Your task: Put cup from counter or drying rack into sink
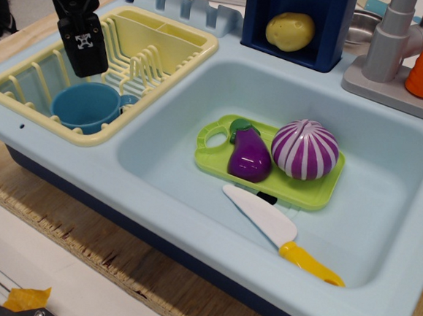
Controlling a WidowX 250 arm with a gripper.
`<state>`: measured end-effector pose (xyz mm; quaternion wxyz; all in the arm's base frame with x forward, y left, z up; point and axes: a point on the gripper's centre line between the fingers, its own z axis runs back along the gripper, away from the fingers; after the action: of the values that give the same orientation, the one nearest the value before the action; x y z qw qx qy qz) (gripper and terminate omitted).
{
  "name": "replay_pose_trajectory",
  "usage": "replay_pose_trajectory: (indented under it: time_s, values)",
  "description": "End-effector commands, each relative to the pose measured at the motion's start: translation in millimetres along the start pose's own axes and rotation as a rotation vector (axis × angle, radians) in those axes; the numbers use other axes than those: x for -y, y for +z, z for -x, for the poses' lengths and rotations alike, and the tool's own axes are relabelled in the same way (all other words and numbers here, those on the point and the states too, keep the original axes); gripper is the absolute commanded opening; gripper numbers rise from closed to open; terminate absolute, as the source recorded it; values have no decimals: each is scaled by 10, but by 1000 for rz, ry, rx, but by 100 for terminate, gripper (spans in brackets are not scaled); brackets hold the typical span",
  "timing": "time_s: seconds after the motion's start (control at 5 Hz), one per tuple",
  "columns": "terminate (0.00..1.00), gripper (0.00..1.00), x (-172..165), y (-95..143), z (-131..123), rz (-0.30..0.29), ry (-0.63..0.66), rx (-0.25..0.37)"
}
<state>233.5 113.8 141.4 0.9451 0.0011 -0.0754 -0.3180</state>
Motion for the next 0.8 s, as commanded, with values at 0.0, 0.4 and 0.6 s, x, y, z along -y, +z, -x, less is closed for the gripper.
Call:
replay_pose_trajectory:
  time_s: [0.0,0.4,0.6]
  values:
    - [0,100,-57,-113,82,-20,-24,50]
    - [0,100,-26,-361,147,30,-41,44]
    - [0,100,-10,-470,185,52,-15,39]
